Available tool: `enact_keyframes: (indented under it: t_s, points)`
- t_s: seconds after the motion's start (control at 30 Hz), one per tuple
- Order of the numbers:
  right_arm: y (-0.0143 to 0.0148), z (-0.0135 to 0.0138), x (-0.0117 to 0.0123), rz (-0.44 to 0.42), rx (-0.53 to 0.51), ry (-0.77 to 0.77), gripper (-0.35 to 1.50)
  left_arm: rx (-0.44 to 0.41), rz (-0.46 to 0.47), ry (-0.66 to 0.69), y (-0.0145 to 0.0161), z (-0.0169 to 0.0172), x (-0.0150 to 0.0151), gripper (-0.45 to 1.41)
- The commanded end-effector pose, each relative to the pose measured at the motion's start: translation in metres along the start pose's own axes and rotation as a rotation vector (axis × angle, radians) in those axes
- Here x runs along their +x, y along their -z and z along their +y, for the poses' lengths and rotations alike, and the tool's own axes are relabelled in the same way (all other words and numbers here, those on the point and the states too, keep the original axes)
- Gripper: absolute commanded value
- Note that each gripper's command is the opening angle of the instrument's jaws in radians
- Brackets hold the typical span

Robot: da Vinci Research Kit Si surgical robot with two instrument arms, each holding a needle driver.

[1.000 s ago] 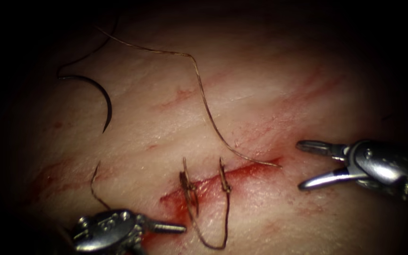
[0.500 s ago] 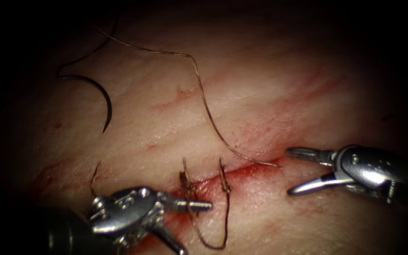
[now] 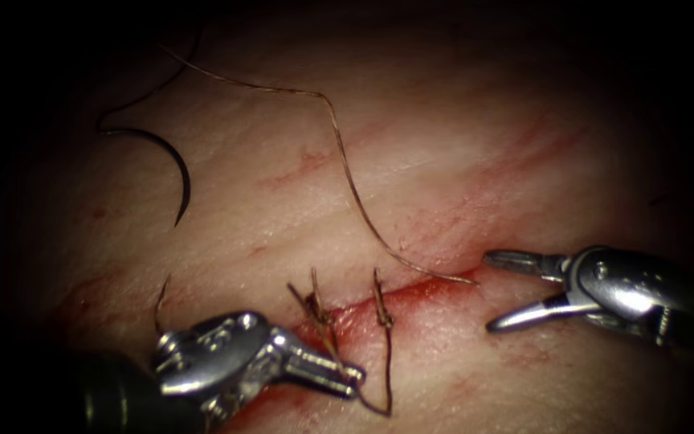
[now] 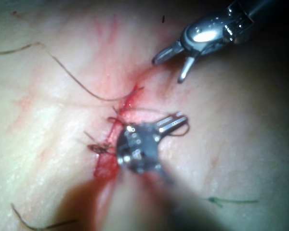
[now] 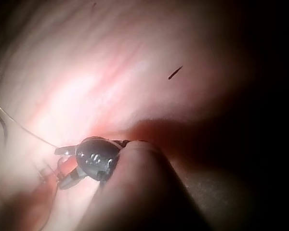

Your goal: Wound Closure

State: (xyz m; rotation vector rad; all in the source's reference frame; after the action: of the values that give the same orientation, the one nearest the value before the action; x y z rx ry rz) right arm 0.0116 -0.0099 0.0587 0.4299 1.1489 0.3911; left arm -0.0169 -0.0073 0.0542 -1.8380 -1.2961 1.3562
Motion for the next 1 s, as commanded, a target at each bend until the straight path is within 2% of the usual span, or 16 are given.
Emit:
enact_keyframes:
  t_s: [0.03,0.17,0.3,0.4,0.6,0.7,0.73,1.0]
  points:
    - [-0.0009,-0.0001,-0.0005,0.002,0.003,-0.002,1.45,-0.001,0.0,-0.005,-0.0003,-0.0004,-0.0007,-0.45]
    - [-0.0011,-0.0004,-0.0006,-0.001,0.004,0.0,1.43,0.019,0.01,-0.041,0.0001,-0.0004,-0.0001,-0.45]
    - [-0.002,-0.0025,-0.001,-0.026,0.124,0.014,1.24,0.083,0.041,-0.068,0.001,-0.0009,0.0024,-0.45]
    - [-0.003,-0.0044,-0.0009,-0.059,0.157,0.03,1.24,0.099,0.054,-0.094,0.0015,-0.0013,0.0041,-0.45]
    - [-0.0047,-0.0066,-0.0002,-0.091,0.203,0.072,1.31,0.124,0.018,-0.127,0.002,-0.0019,0.0059,-0.45]
    - [-0.006,-0.0063,0.0002,-0.071,0.227,0.121,1.43,0.128,0.02,-0.137,0.0023,-0.0021,0.0064,-0.45]
    - [-0.0065,-0.006,0.0003,-0.054,0.2,0.133,1.48,0.129,0.02,-0.135,0.0025,-0.0022,0.0066,-0.45]
    - [-0.0102,-0.0031,-0.0012,-0.058,0.089,0.144,1.48,0.148,0.015,-0.154,0.0036,-0.0022,0.008,-0.45]
